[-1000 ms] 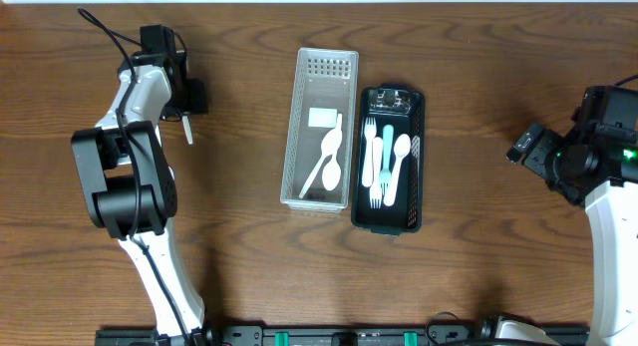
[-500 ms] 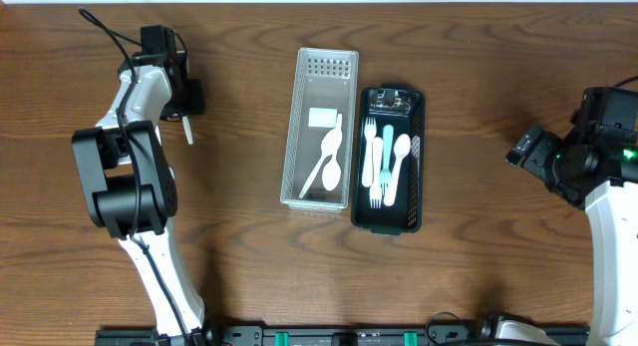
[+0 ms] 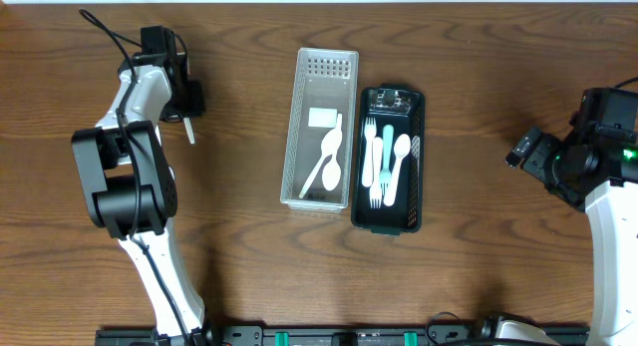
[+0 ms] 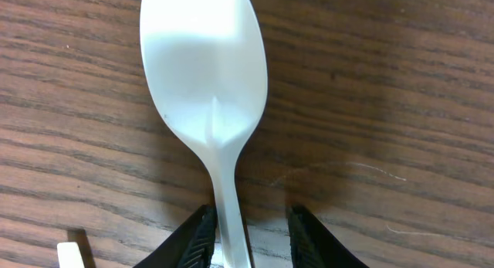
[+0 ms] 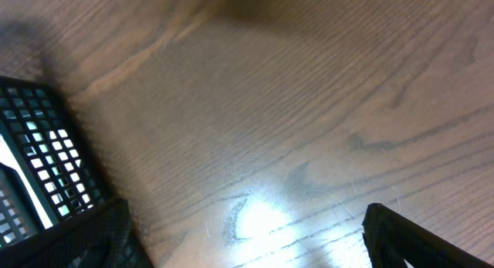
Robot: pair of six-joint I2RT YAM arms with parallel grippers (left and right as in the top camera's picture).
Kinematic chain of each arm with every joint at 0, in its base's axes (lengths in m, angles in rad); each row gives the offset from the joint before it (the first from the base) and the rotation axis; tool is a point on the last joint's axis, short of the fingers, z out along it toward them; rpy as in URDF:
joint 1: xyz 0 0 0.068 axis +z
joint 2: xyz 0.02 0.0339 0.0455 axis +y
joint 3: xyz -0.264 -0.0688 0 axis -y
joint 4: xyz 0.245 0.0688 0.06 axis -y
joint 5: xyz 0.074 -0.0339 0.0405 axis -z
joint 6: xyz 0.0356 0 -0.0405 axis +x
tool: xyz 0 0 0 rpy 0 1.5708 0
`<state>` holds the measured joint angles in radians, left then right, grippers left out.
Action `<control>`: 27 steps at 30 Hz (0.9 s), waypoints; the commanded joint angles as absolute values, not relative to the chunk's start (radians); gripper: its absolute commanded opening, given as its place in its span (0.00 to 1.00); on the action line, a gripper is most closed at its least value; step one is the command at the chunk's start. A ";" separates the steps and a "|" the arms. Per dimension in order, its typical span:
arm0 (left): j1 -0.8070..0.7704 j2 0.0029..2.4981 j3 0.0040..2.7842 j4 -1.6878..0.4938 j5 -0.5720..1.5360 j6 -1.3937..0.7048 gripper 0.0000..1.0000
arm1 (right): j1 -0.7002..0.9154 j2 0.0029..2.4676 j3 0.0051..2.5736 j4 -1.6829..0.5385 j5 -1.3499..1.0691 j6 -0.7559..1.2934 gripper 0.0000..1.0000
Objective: Pack container
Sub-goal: 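Carry the white spoon right and lower it into the clear tray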
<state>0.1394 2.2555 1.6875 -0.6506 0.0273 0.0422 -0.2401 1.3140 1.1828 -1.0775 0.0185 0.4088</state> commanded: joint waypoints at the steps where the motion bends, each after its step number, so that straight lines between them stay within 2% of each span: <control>1: 0.141 2.301 1.673 -0.682 0.026 0.049 0.30 | -0.249 1.315 1.182 -1.082 0.027 0.395 0.99; 3: 0.141 2.301 1.673 -0.692 0.026 0.049 0.26 | -0.249 1.315 1.182 -1.083 0.027 0.395 0.99; 5: 0.141 2.301 1.673 -0.706 0.026 0.048 0.19 | -0.249 1.315 1.182 -1.083 0.027 0.395 0.99; 7: 0.141 2.301 1.673 -0.726 0.026 0.049 0.07 | -0.249 1.315 1.182 -1.084 0.027 0.395 0.99; 8: 0.141 2.301 1.673 -0.737 0.026 0.049 0.06 | -0.249 1.315 1.182 -1.085 0.027 0.395 0.99; 18: 0.104 2.175 1.676 -0.862 0.027 0.007 0.06 | -0.249 1.315 1.182 -1.092 0.026 0.395 0.99; 27: -0.086 1.804 1.676 -1.027 0.027 -0.013 0.06 | -0.249 1.315 1.182 -1.092 0.026 0.395 0.99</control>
<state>-0.0200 1.9251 1.6650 -0.9970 0.0227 0.0013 -0.2401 1.3140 1.1828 -1.0916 0.0189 0.4088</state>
